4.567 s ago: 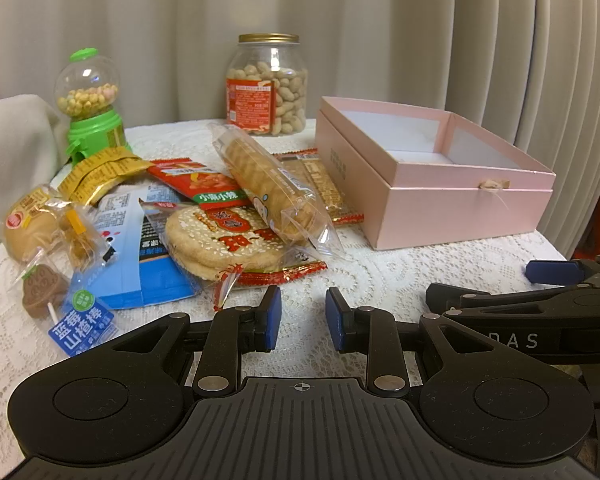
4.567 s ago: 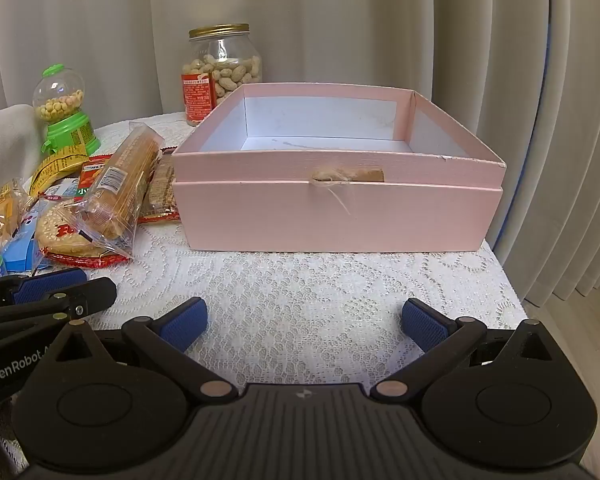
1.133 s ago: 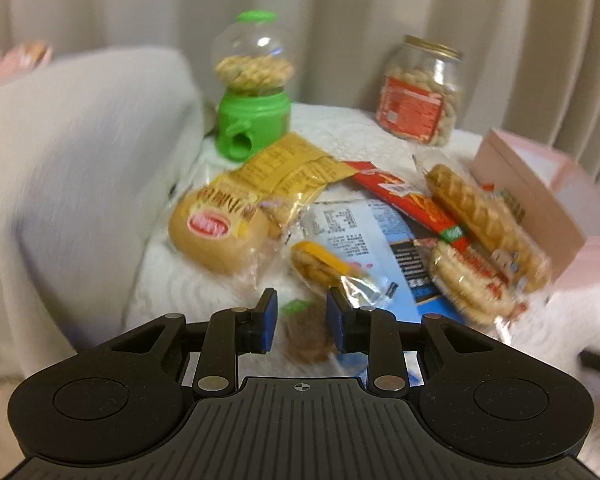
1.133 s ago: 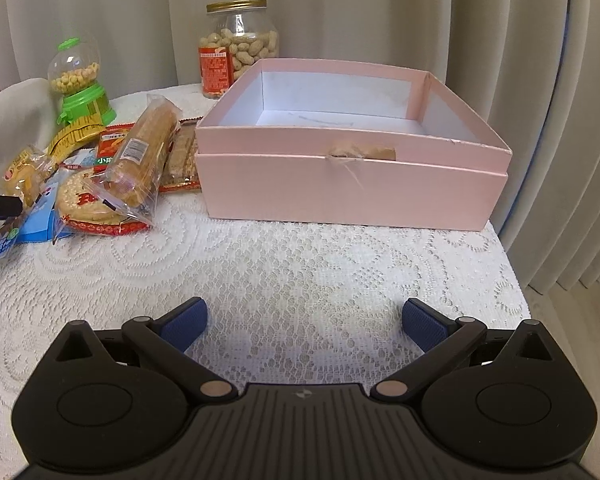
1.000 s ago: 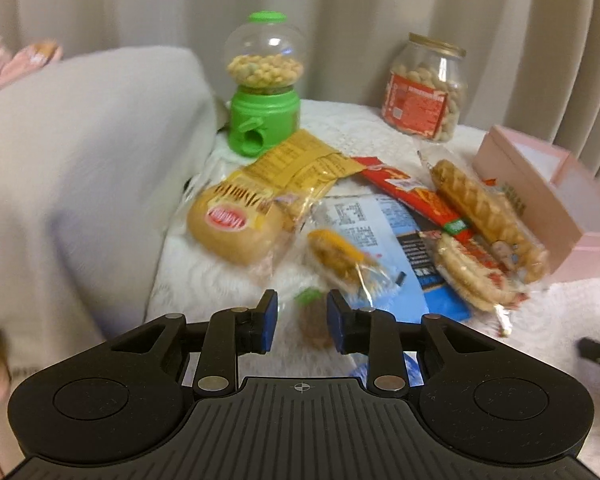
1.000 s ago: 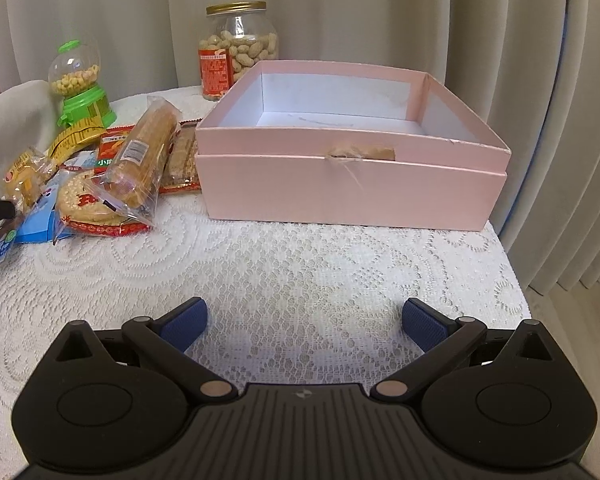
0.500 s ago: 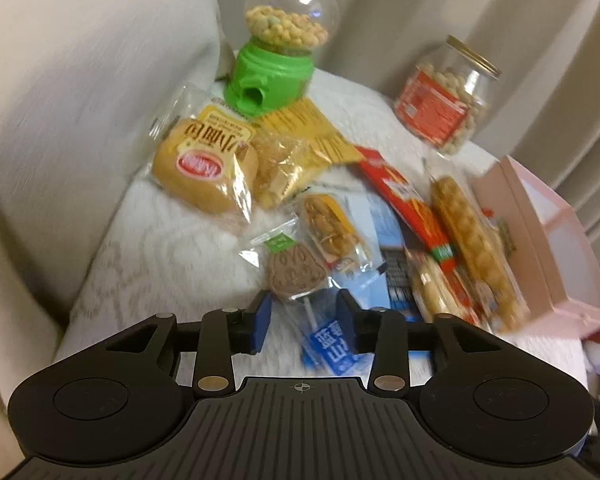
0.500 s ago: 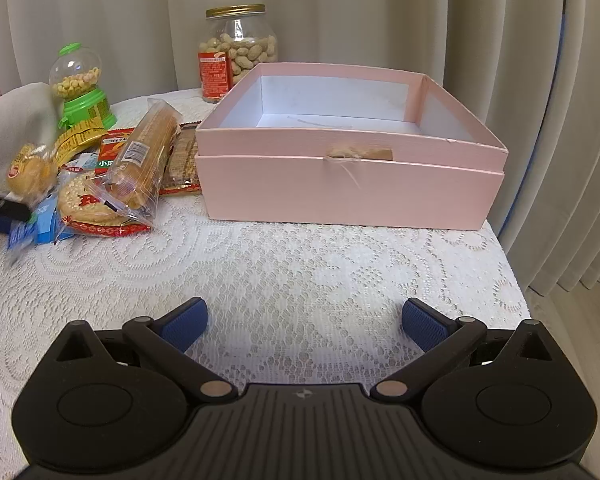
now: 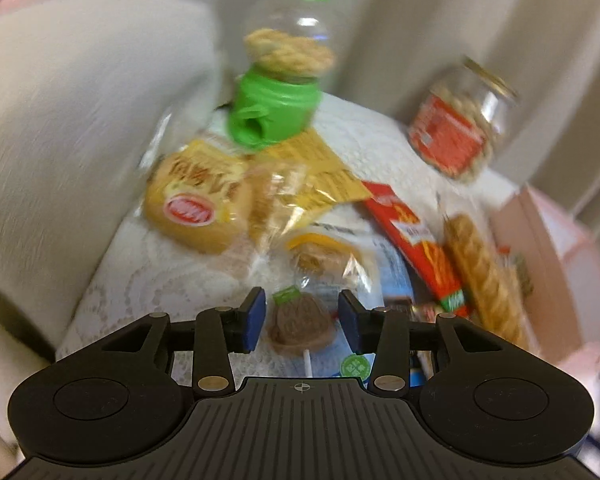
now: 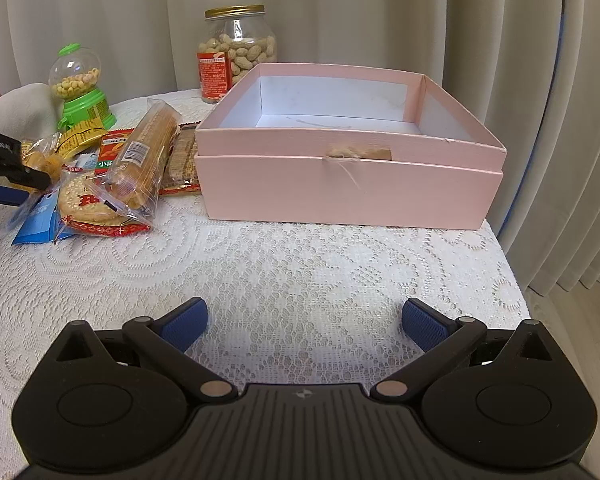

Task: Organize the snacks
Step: 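Reach the left gripper to the chocolate lollipop and grasp its stick, then grasp the yellow wrapped bread bun with the right gripper while the left gripper holds the lollipop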

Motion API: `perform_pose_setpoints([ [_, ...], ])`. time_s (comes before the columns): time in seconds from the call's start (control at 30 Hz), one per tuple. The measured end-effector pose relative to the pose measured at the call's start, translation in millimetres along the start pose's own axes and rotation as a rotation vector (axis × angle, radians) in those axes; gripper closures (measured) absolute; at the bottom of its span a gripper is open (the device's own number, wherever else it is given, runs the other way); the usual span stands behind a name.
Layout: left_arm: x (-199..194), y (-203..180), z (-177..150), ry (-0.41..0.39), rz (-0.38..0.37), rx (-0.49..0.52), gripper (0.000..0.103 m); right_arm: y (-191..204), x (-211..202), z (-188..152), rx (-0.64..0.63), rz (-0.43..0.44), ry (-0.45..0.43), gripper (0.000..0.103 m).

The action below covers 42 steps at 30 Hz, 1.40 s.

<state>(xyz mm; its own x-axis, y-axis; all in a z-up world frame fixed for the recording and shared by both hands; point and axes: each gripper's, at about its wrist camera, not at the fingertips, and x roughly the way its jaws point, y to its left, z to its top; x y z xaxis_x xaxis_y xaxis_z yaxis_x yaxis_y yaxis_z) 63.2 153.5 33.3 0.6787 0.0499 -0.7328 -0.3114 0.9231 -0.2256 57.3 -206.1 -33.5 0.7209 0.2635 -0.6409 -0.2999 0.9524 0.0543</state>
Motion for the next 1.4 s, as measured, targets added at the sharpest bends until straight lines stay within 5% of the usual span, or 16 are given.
perform_pose_setpoints([
  [0.3, -34.3, 13.4, -49.1, -0.015, -0.08, 0.202, 0.054, 1.2, -0.5, 1.1, -0.012, -0.002, 0.0, 0.0],
  [0.47, -55.9, 37.4, -59.8, -0.028, -0.166, 0.183, 0.061, 31.3, -11.4, 14.6, -0.13, -0.003, -0.015, 0.002],
  [0.67, -80.4, 62.5, -58.9, -0.111, -0.249, 0.102, 0.062, 97.2, -22.4, 72.3, -0.187, 0.187, -0.012, 0.002],
  [0.8, -81.3, 76.7, -52.2, -0.098, -0.269, 0.063, 0.062, 160.9, -8.8, 111.9, -0.325, 0.277, -0.018, 0.002],
  [1.13, -55.1, 85.8, -56.1, -0.037, -0.348, 0.041, 0.061, 305.1, 85.8, 165.7, -0.652, 0.36, 0.079, 0.006],
  [1.27, -53.0, 87.3, -57.3, -0.034, -0.372, 0.048, 0.061, 327.4, 112.1, 158.9, -0.679, 0.342, 0.145, 0.018],
  [1.33, -51.5, 88.2, -57.1, -0.038, -0.383, 0.048, 0.061, 327.5, 106.0, 158.9, -0.666, 0.333, 0.143, 0.033],
  [1.37, -51.1, 88.4, -57.1, -0.038, -0.388, 0.048, 0.061, 323.5, 99.2, 161.7, -0.653, 0.352, 0.169, 0.05],
  [1.4, -51.4, 88.1, -57.1, -0.04, -0.391, 0.048, 0.062, 320.0, 94.8, 166.2, -0.628, 0.359, 0.188, 0.051],
])
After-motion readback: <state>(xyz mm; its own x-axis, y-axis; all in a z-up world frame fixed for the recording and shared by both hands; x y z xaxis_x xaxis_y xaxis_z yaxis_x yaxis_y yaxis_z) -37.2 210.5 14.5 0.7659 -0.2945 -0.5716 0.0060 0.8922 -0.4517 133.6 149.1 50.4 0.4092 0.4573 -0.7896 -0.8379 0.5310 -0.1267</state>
